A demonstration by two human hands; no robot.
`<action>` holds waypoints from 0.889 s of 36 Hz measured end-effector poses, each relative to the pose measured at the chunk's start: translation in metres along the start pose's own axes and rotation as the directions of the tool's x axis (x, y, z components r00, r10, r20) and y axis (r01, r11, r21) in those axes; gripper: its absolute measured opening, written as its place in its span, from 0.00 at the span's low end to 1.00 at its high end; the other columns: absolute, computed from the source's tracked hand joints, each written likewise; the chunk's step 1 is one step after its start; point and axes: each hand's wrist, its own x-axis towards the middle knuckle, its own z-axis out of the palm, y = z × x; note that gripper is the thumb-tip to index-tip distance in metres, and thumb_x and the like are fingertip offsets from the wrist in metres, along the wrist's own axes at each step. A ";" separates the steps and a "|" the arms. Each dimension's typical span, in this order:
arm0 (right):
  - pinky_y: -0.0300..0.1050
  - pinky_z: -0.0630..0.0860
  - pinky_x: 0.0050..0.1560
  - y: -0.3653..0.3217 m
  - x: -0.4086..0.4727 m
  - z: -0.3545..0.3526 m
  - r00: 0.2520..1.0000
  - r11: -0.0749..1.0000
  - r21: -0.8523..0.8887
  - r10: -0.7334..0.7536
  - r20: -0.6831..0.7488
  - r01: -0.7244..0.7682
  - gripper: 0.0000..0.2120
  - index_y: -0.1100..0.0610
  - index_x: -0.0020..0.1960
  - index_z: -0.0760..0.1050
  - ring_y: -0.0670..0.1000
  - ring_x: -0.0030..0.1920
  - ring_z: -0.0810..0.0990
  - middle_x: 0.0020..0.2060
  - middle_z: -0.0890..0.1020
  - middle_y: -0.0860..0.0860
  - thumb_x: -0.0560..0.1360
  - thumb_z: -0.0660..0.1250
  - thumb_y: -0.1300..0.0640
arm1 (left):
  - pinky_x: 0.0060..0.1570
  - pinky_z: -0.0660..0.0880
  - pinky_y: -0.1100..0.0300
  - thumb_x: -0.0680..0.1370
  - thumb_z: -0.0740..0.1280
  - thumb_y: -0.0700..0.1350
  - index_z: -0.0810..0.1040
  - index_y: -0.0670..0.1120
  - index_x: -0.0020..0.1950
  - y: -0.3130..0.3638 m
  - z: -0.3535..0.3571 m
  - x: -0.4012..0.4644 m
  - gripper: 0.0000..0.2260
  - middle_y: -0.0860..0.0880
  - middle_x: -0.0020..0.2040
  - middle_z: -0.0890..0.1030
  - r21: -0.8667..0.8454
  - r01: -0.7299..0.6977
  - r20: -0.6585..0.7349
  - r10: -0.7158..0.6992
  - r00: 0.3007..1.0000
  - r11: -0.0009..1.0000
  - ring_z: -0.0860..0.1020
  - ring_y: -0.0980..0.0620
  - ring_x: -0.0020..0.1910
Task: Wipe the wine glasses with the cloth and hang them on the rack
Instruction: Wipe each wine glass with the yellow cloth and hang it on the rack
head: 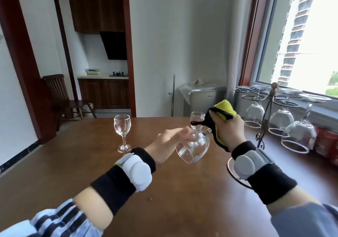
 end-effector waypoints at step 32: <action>0.55 0.73 0.66 -0.030 -0.029 -0.034 0.966 0.884 0.418 0.253 -0.051 -0.209 0.53 0.59 0.65 0.75 0.56 0.59 0.80 0.58 0.82 0.56 0.60 0.56 0.18 | 0.39 0.67 0.80 0.72 0.75 0.48 0.73 0.43 0.57 0.015 0.081 0.057 0.19 0.56 0.44 0.81 -0.059 0.147 -0.056 -0.150 0.987 0.987 0.74 0.64 0.43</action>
